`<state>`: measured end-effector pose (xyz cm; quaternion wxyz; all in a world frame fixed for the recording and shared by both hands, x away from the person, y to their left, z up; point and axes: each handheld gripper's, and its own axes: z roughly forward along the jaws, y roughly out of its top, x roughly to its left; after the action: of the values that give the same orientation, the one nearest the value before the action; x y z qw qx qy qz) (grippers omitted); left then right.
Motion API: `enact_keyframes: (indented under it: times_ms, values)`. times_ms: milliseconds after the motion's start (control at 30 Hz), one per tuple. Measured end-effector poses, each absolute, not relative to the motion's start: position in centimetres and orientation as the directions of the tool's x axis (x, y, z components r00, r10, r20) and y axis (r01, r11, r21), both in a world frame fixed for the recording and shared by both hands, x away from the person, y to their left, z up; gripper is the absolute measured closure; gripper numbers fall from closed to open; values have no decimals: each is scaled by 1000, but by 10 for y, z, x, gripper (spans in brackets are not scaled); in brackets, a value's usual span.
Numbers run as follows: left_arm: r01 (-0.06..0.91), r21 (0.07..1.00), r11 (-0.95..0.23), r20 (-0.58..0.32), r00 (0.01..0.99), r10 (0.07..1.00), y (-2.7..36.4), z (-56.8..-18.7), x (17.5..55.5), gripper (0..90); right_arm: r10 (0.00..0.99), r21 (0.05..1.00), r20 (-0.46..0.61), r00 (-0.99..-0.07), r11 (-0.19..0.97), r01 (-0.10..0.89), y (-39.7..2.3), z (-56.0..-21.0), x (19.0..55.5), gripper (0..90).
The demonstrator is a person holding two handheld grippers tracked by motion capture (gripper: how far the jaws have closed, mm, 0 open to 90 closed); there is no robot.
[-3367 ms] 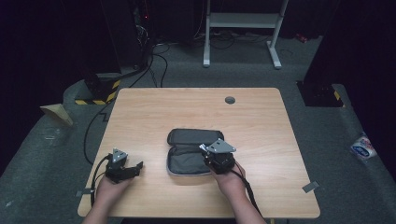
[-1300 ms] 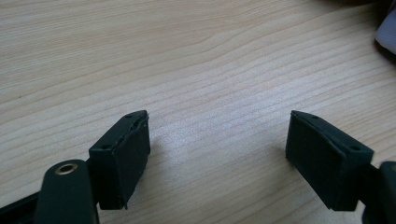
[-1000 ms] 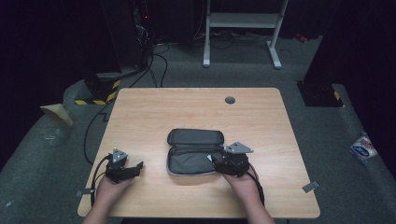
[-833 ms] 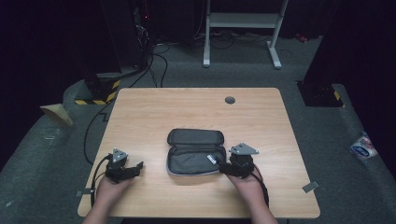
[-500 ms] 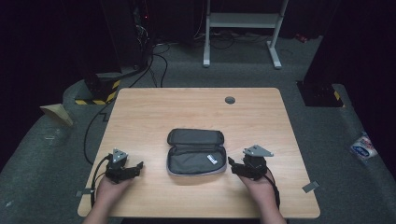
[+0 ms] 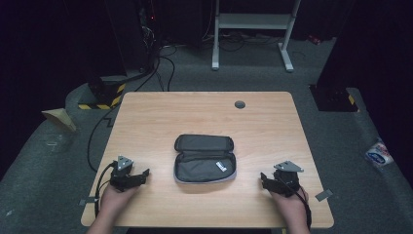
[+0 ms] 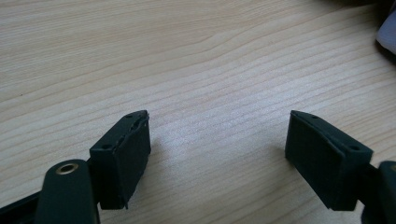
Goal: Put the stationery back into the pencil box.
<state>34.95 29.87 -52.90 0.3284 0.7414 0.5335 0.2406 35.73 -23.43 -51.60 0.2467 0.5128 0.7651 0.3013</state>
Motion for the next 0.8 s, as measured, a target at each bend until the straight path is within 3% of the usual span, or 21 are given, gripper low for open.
enact_keyframes:
  times_ms: [167,367,800]
  values:
    - [636,743,-209,3,310,951,298,-529,349,226,948,718,-14,-317,230,656,-243,-524,355,215]
    - [633,746,-206,3,307,952,298,-529,348,229,959,723,-31,-282,216,657,-239,-524,353,220]
    - [634,745,-210,5,308,951,298,-529,347,230,958,720,-14,-285,208,662,-240,-524,354,226]
